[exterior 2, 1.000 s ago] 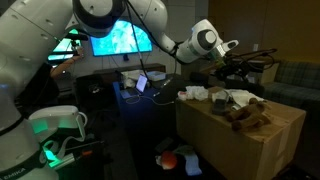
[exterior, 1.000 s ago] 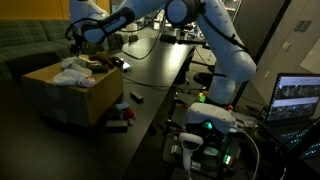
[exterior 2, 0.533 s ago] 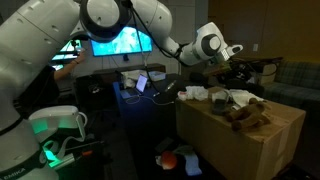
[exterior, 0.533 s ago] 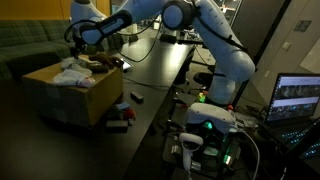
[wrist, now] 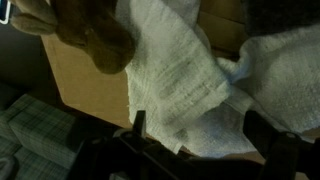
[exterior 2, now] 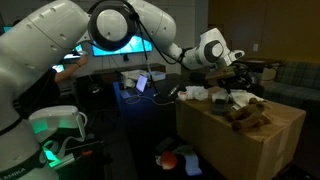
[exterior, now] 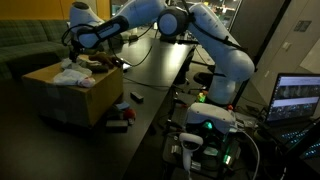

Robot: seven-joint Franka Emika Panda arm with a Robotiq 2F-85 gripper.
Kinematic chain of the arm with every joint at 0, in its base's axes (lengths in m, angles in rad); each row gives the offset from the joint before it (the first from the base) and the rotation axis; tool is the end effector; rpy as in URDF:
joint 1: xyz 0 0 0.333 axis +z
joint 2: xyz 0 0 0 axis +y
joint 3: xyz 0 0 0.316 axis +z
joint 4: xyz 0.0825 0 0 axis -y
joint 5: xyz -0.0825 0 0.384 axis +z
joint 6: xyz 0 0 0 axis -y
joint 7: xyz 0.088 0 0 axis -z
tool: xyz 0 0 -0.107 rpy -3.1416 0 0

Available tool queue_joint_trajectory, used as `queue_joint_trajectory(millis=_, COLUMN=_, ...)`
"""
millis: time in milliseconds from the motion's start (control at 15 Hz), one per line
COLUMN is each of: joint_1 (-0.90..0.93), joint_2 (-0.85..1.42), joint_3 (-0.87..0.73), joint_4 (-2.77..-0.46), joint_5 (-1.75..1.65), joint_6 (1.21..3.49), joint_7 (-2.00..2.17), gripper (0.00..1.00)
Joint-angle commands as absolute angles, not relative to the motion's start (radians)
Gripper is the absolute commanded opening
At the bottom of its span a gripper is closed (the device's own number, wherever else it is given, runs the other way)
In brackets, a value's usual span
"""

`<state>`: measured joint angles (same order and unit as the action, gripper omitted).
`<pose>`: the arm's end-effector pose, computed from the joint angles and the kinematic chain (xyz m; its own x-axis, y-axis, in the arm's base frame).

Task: Swap the things on the box with the things on the table

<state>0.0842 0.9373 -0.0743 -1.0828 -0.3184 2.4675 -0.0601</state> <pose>0.8103 0.0314 0.3037 0.8606 0.3583 0.3620 0.2250 -0.9051 0.3609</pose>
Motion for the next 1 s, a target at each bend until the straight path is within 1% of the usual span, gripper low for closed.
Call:
queue_joint_trajectory(millis=0, joint_1=0.067, joint_2=1.019, joint_3=-0.062, joint_4=-0.958, joint_5=-0.287, joint_6=2.439, joint_7=-0.121, gripper=1.00)
queue_joint_trajectory(millis=333, joint_1=0.048, joint_2=1.062, joint_3=-0.055, joint_4=-0.907, joint_5=-0.278, joint_6=2.408, joint_7=-0.163, gripper=1.00)
queue_joint_trajectory(millis=400, joint_1=0.044, joint_2=1.066, joint_3=-0.053, joint_4=-0.900, joint_5=-0.274, joint_6=2.401, joint_7=-0.172, gripper=0.81)
queue_joint_trajectory(millis=533, joint_1=0.038, joint_2=1.066, joint_3=-0.046, joint_4=-0.892, joint_5=-0.262, joint_6=2.388, joint_7=-0.196, gripper=0.70)
queue_joint_trajectory(millis=600, joint_1=0.038, joint_2=1.063, joint_3=-0.044, joint_4=-0.891, joint_5=-0.258, joint_6=2.382, joint_7=-0.206, gripper=0.60)
queue_joint_trajectory(millis=867, joint_1=0.033, joint_2=1.049, joint_3=-0.025, joint_4=-0.890, joint_5=-0.249, joint_6=2.368, joint_7=-0.249, gripper=0.30)
queue_joint_trajectory(millis=933, joint_1=0.032, joint_2=1.046, joint_3=-0.020, joint_4=-0.891, joint_5=-0.248, joint_6=2.367, joint_7=-0.258, gripper=0.21)
